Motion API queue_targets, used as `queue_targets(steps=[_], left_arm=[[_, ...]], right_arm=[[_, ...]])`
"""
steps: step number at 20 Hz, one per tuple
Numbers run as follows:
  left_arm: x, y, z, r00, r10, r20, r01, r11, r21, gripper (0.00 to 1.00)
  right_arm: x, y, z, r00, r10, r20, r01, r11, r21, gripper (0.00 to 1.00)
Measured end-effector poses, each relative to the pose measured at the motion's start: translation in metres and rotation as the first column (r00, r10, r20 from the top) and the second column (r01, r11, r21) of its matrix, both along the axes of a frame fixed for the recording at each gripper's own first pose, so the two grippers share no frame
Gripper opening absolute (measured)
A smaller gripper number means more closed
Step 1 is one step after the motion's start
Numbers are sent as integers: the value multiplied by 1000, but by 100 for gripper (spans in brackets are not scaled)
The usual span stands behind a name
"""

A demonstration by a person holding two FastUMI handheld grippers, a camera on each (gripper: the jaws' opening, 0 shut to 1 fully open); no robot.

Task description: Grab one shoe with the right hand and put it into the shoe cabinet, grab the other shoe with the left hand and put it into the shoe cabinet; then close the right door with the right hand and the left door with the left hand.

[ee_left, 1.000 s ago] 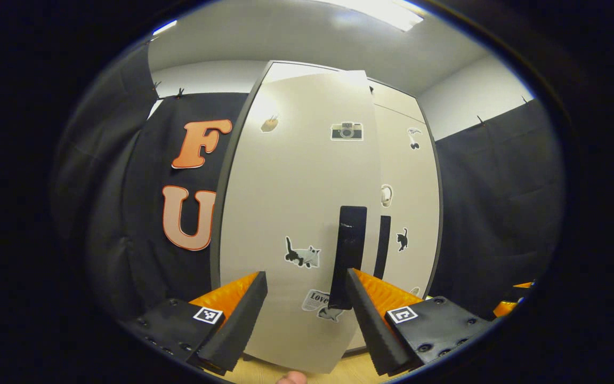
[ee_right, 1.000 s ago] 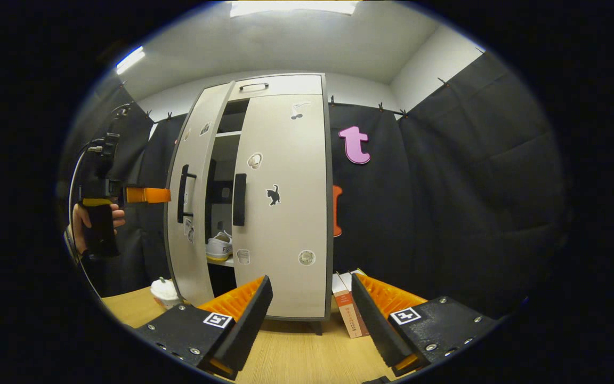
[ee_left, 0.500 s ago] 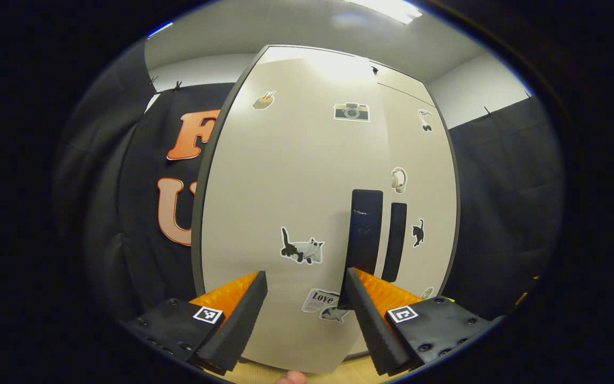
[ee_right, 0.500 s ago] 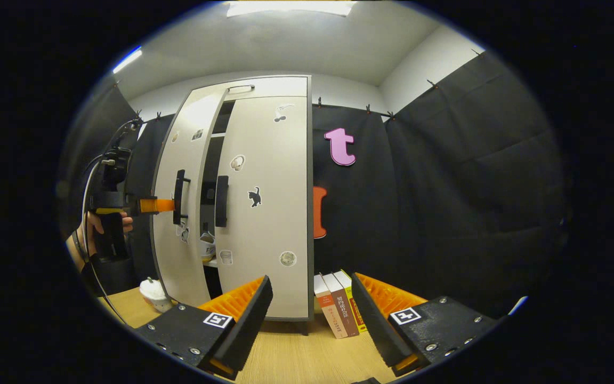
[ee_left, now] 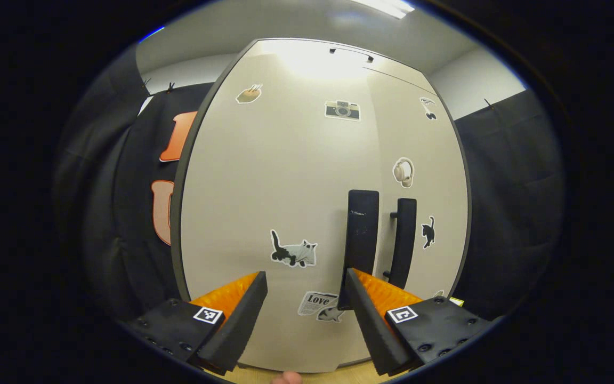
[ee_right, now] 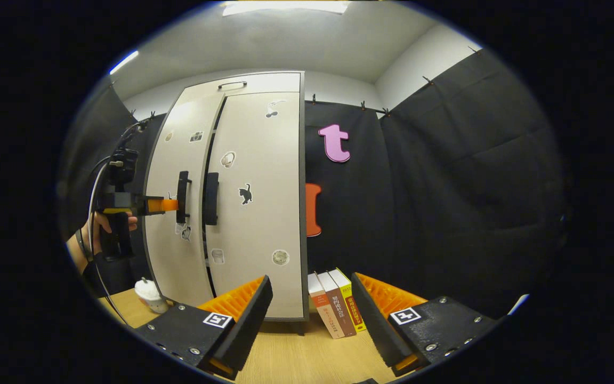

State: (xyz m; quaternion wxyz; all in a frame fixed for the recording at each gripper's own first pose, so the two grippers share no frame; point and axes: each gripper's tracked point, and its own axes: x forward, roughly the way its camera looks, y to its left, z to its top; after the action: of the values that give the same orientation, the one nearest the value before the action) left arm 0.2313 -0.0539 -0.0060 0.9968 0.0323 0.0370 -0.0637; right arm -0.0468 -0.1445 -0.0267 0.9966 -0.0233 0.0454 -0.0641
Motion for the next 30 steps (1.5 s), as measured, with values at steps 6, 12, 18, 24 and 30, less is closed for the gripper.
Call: queue_targets(steps=[6, 12, 18, 24, 30], left_arm=[[14, -3, -5, 1000, 17, 2, -17, 1000, 3, 96], [13, 4, -5, 998, 55, 6, -55, 998, -6, 96], [-32, 9, 26, 997, 45, 57, -44, 999, -18, 96], [-93, 20, 47, 994, 46, 101, -44, 999, -20, 96], [-151, 35, 34, 993, 79, 83, -78, 997, -9, 96]], right_arm=[[7, -3, 0, 1000, 2, 8, -2, 1000, 3, 92], [12, -5, 1, 1000, 4, 10, -4, 1000, 5, 92], [16, 5, -1, 999, 34, 11, -34, 999, 11, 92], [20, 26, -4, 996, 86, 8, -86, 996, 13, 92], [15, 43, -3, 992, 125, 15, -125, 992, 33, 92]])
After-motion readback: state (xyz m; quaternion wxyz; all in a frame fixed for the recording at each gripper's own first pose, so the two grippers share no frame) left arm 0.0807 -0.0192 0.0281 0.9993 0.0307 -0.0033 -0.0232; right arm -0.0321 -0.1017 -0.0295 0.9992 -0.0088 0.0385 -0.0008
